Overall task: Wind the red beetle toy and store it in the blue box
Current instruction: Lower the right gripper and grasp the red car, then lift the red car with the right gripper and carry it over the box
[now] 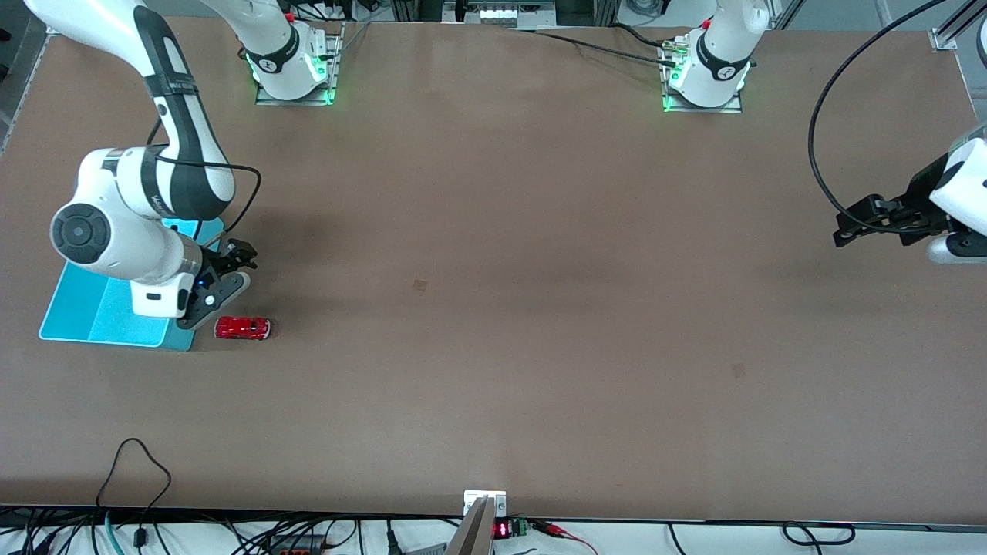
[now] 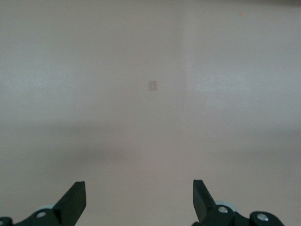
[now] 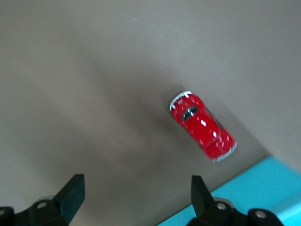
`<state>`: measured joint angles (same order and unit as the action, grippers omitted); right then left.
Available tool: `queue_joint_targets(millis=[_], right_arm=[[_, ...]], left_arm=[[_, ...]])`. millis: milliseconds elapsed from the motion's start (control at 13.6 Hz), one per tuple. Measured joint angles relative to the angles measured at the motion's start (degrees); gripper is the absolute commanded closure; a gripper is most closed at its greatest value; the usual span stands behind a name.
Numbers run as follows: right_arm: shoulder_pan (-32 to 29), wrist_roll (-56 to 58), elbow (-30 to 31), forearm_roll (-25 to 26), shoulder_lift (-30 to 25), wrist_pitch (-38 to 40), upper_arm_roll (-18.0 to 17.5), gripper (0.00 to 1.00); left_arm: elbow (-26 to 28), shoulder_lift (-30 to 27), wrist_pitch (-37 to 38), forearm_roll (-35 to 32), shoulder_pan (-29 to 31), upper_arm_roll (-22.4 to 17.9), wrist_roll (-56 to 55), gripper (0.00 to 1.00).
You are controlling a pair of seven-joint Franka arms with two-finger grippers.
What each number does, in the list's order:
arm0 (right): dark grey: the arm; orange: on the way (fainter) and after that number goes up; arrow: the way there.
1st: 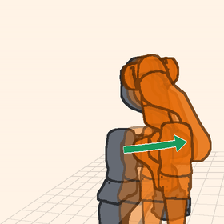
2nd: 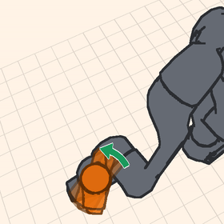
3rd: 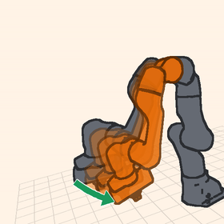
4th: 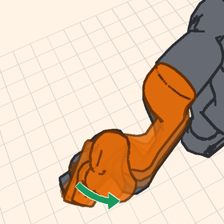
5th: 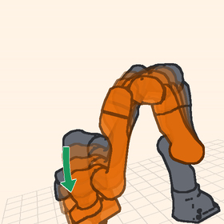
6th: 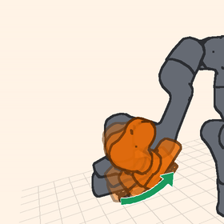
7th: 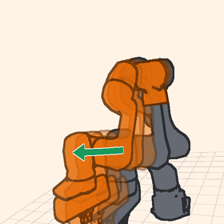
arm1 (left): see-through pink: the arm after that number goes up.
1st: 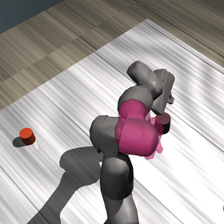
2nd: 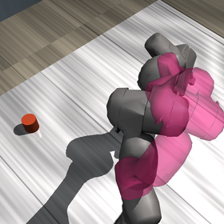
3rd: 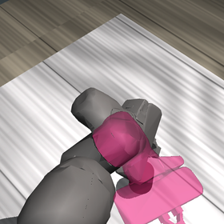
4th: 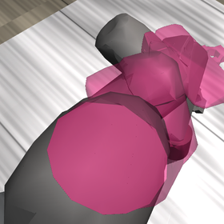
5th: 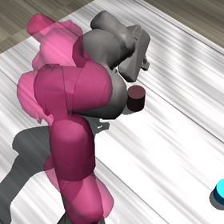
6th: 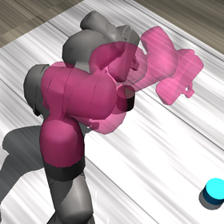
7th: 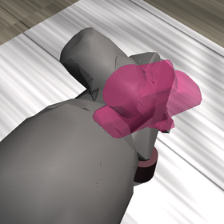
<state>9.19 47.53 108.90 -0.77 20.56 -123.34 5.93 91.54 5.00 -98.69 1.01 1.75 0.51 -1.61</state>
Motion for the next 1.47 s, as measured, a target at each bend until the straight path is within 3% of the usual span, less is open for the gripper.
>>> queue_joint_targets(millis=[293, 586, 1172, 1246, 1319, 1466], right_arm=[[-1.3, 18.4, 5.0, 1.9, 0.5, -10.7, 0.0, 0.0], [-2.5, 31.7, 5.4, 2.0, 3.4, -18.6, 0.0, 0.0], [-2.9, 37.0, 5.4, 2.0, 9.5, -27.8, 0.0, 0.0], [-3.2, 37.4, 5.4, 2.0, 10.1, -28.6, 0.0, 0.07], [-3.5, 37.7, 5.4, 2.0, 10.6, -29.1, 0.0, 0.25], [-3.9, 38.0, 5.4, 2.0, 11.2, -29.6, 0.0, 0.74]], left_arm=[[4.0, -2.1, -2.1, 0.0, 0.0, -0.1, -0.4, 0.0], [4.3, -3.3, -0.6, 0.0, 0.0, -0.1, -1.5, 0.0], [3.1, -3.9, 1.7, 0.0, -0.1, 0.1, -0.2, 0.0], [3.1, -3.9, 2.3, 0.0, -0.1, 0.1, -0.2, 0.0], [3.1, -3.9, 3.0, 0.0, -0.1, 0.1, -0.2, 0.0], [3.1, -3.9, 3.6, 0.0, -0.1, 0.1, -0.2, 0.0]])
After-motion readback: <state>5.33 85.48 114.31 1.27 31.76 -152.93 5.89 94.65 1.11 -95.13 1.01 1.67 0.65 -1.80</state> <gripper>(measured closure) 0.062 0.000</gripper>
